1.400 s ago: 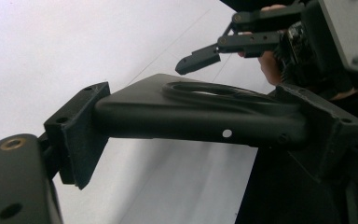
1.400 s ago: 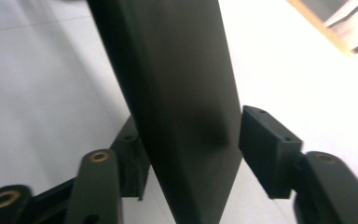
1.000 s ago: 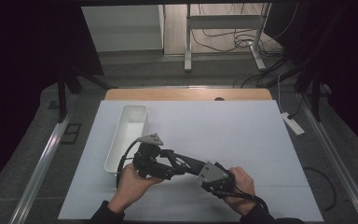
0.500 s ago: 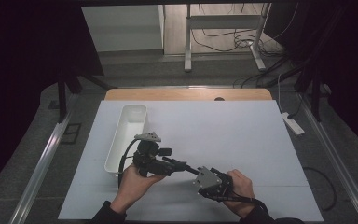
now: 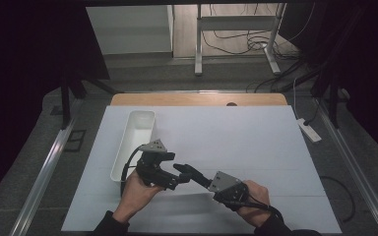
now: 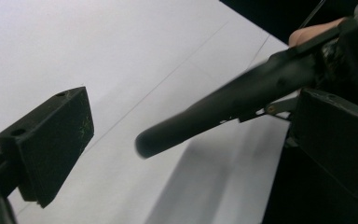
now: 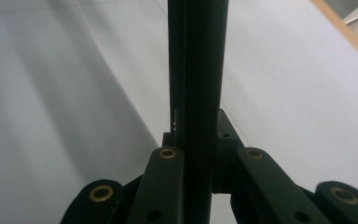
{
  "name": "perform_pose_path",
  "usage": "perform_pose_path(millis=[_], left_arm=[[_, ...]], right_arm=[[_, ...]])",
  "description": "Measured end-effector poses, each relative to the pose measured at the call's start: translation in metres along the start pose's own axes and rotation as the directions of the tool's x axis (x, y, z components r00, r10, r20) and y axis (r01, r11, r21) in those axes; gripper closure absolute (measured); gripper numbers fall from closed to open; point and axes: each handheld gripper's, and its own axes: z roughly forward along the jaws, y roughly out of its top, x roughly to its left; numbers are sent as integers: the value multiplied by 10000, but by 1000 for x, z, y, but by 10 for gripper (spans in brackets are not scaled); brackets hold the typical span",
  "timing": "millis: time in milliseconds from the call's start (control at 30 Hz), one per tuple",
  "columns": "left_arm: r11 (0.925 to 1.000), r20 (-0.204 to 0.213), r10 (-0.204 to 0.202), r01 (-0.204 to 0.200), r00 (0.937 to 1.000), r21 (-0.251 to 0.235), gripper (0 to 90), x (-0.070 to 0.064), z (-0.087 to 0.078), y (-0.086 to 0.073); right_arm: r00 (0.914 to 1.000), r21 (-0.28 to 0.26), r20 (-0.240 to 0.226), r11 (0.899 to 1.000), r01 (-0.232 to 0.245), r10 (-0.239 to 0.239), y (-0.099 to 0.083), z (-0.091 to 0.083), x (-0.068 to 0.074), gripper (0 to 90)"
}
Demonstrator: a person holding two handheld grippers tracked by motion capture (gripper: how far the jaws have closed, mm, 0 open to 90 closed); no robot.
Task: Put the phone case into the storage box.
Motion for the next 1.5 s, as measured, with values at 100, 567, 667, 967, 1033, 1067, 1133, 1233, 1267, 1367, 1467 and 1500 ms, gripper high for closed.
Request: perform_pose_path(millis=[100,567,667,967,1033,1067,1133,1233,1267,1367,1467,1500], left_arm=[[9997,-20,249,-249,9997,19,0,0,0,-3],[9895,-59,1329,-1331,9911,-557,0,-1,-5,-10],[9886,-11,1362,-1360,9907,-640,0,-1,-6,-11],[9874,45,1329,-1320,9911,-872,25,1,-10,-14],[9872,46,1329,-1320,9911,-900,52,1,-10,-14],[9866,42,1342,-1332,9909,-944,52,0,-11,-15],[9854,120,1382,-1363,9903,-1018,127,0,-12,-16],[9833,378,1393,-1337,9895,-1232,258,0,-15,-16],[9829,394,1379,-1318,9897,-1287,295,0,-16,-16],[9830,611,1270,-1174,9900,-1410,386,1,-17,-17],[9839,813,1197,-1073,9895,-1431,467,2,-18,-17],[9842,841,1184,-1057,9894,-1424,492,2,-18,-17]], right_arm=[[9992,-73,-340,9997,-221,219,0,-1,-3,851],[9563,-693,-2593,9851,-1577,1348,-7,-8,-21,850],[9436,-795,-2983,9814,-1746,1437,-9,-9,-23,850],[9045,-977,-3894,9687,-2284,1739,-13,-11,-27,850],[9033,-1018,-3917,9675,-2315,1749,-13,-11,-27,850],[9015,-1043,-3936,9657,-2379,1796,-13,-11,-28,850],[9027,-1086,-3904,9646,-2403,1810,-14,-12,-29,850],[9039,-1139,-3890,9643,-2389,1780,-14,-13,-29,850],[9042,-1142,-3884,9644,-2386,1777,-14,-13,-29,850],[9039,-1177,-3876,9629,-2429,1806,-14,-13,-29,850],[9056,-1221,-3839,9622,-2434,1804,-14,-14,-29,850],[9060,-1225,-3829,9622,-2433,1804,-14,-14,-29,850]])
